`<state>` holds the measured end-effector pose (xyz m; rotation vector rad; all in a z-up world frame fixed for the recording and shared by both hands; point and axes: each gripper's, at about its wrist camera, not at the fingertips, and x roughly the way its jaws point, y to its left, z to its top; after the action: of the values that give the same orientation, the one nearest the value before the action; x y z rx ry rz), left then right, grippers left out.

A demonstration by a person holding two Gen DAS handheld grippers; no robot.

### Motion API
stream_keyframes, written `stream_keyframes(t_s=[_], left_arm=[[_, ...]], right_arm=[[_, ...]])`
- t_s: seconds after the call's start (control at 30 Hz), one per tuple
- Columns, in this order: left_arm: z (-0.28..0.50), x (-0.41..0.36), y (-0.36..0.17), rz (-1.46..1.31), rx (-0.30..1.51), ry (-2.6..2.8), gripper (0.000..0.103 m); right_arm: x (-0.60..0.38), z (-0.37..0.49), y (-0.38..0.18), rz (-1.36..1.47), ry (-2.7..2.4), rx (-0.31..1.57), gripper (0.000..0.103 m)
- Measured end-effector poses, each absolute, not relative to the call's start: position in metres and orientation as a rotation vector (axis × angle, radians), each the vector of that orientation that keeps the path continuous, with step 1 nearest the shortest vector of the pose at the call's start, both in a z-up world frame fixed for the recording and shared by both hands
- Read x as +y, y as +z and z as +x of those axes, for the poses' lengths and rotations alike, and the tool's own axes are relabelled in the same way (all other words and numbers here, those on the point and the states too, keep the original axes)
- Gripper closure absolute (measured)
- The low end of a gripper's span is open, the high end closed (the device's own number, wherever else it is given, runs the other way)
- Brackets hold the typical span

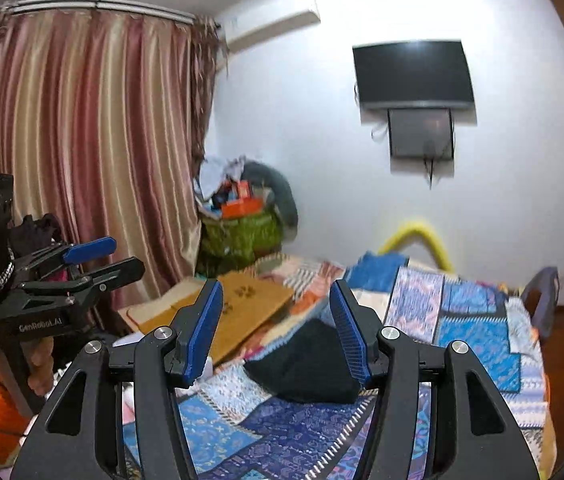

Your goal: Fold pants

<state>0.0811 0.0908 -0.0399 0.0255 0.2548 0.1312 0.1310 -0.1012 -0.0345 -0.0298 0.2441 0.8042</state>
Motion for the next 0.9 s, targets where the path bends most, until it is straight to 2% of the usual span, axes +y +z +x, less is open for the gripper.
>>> stream_keyframes(t_s=[0.1,0.2,0.23,0.27,0.33,0.43,0.63,0.9], left_arm=[[0.062,0.077,-0.037,0.04,0.212,0.142,0.017],[0.05,0.07,-0.037,0.028,0.184,0.137,0.005],[0.047,0.069,-0.037,0.019,0.176,0.136,0.001],[0.044,0.068,-0.038,0.013,0.171,0.137,0.0],[0.041,0.067,-0.039,0.002,0.171,0.139,0.0],[0.041,0.067,-0.042,-0.01,0.185,0.131,0.0],[0.04,0.066,-0.048,-0.007,0.192,0.142,0.0],[0.041,0.061,-0.051,0.014,0.19,0.137,0.0]], right_arm=[[-0.105,0.119,-0.036,-0.015,0.774,0.21,0.051],[-0.11,0.114,-0.04,0.016,0.759,0.214,0.051],[-0.111,0.113,-0.042,0.026,0.752,0.216,0.049],[-0.113,0.113,-0.043,0.031,0.744,0.215,0.041],[-0.116,0.108,-0.043,0.035,0.727,0.206,0.026],[-0.12,0.104,-0.042,0.04,0.707,0.201,0.022],[-0.12,0.097,-0.041,0.034,0.677,0.168,0.0],[-0.119,0.099,-0.046,0.039,0.666,0.179,0.0]])
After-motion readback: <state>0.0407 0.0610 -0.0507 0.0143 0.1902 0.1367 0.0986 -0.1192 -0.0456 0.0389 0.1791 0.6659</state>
